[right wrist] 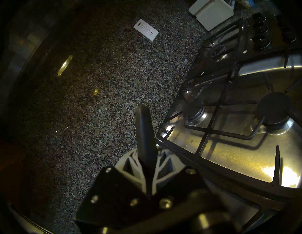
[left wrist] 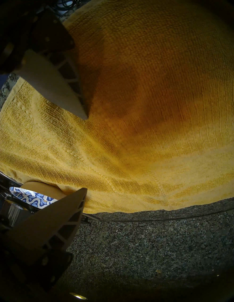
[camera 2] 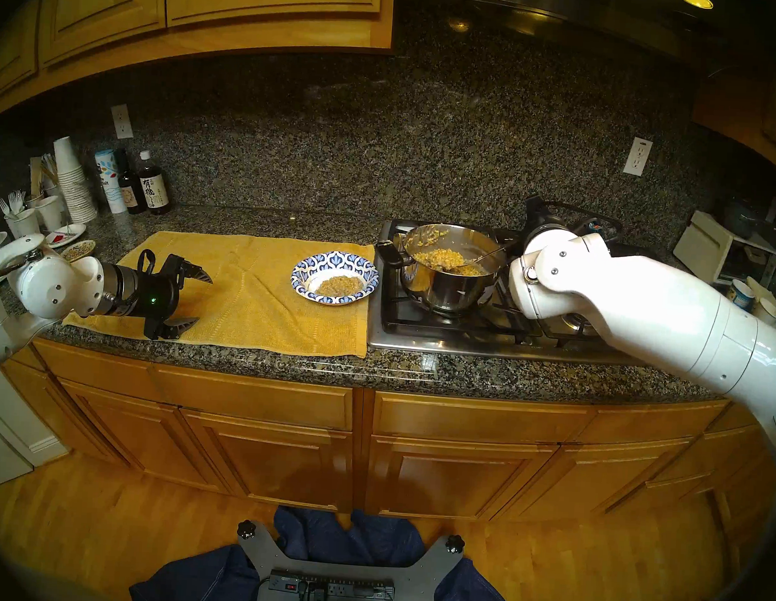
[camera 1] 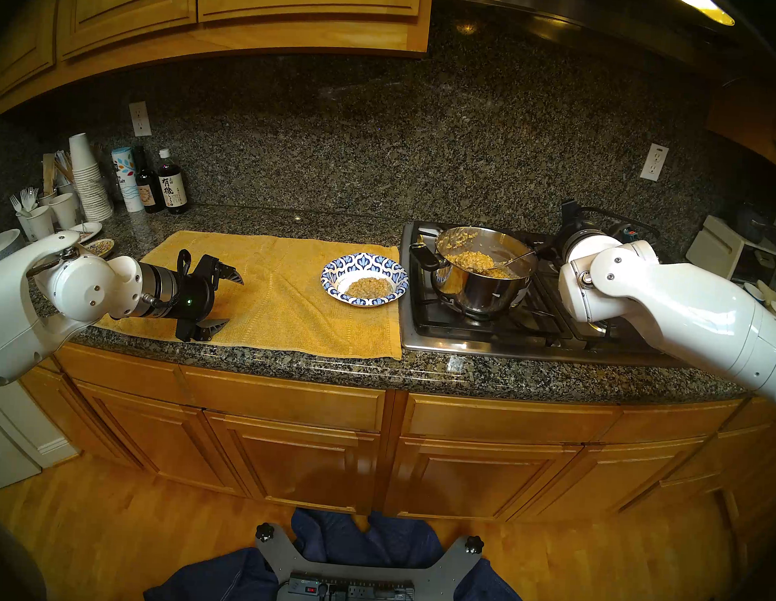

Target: Scoop oatmeal into bowl

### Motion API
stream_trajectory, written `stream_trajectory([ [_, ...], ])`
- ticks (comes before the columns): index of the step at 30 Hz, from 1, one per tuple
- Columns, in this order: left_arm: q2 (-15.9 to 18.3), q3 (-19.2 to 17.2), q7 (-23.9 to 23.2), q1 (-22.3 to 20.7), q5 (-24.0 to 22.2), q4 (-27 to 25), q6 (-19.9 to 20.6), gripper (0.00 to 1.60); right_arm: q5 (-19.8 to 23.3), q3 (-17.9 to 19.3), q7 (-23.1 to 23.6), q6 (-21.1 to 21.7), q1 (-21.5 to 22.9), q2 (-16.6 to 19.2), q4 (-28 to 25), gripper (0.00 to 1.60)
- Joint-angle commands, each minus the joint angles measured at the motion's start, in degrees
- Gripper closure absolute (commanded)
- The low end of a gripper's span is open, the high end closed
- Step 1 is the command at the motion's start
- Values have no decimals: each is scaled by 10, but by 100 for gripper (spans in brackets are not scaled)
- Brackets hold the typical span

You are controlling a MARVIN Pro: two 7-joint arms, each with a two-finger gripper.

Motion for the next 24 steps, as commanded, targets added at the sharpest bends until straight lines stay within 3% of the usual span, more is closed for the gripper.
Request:
stream_trajectory([
  [1,-1,-1,0,-1,1,1,0,0,-11,25,0,-1,35,6,-4,160],
  [14,-1,-1,0,-1,1,1,0,0,7,36,-2,-8,45,-10,-5,160],
  [24,-1,-1,0,-1,1,1,0,0,12,42,-5,-9,55,13,-27,160],
])
